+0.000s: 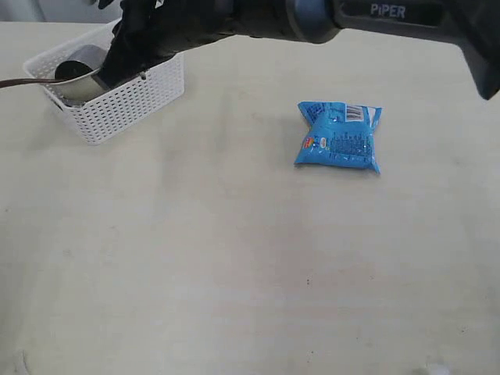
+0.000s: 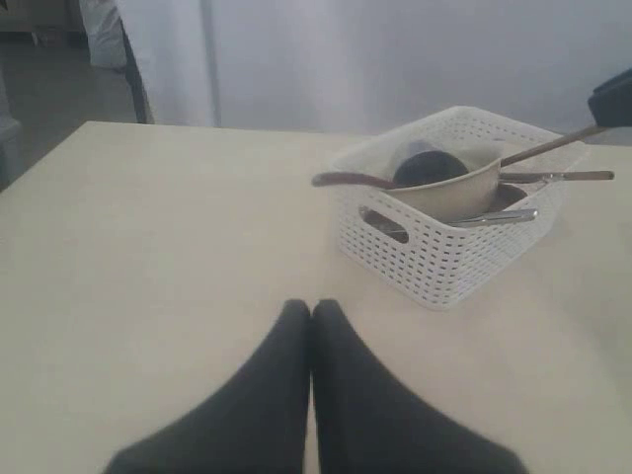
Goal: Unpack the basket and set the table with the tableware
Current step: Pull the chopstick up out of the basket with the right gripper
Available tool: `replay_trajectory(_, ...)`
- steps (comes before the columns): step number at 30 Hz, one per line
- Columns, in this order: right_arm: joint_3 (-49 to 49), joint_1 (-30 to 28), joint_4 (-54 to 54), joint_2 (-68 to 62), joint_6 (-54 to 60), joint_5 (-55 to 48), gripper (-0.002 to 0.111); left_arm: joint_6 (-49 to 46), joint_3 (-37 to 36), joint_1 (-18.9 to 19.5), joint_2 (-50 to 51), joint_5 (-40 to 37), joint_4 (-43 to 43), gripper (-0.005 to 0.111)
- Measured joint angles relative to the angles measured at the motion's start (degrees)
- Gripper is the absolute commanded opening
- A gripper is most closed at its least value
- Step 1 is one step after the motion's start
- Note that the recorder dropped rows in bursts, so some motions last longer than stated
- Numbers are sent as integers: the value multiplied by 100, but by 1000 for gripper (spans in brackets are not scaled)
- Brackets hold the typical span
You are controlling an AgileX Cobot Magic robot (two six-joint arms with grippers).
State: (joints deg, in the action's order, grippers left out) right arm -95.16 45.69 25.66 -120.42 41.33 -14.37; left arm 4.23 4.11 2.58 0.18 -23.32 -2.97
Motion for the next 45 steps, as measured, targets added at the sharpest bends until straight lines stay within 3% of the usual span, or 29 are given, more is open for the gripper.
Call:
replay_trajectory(28, 0, 0, -2643, 758, -2100, -974, 0, 0, 0, 0, 0, 0, 0, 0)
replay_trajectory(45, 0, 0, -2821, 1266, -2232, -1013, 0, 0, 0, 0, 0, 0, 0, 0)
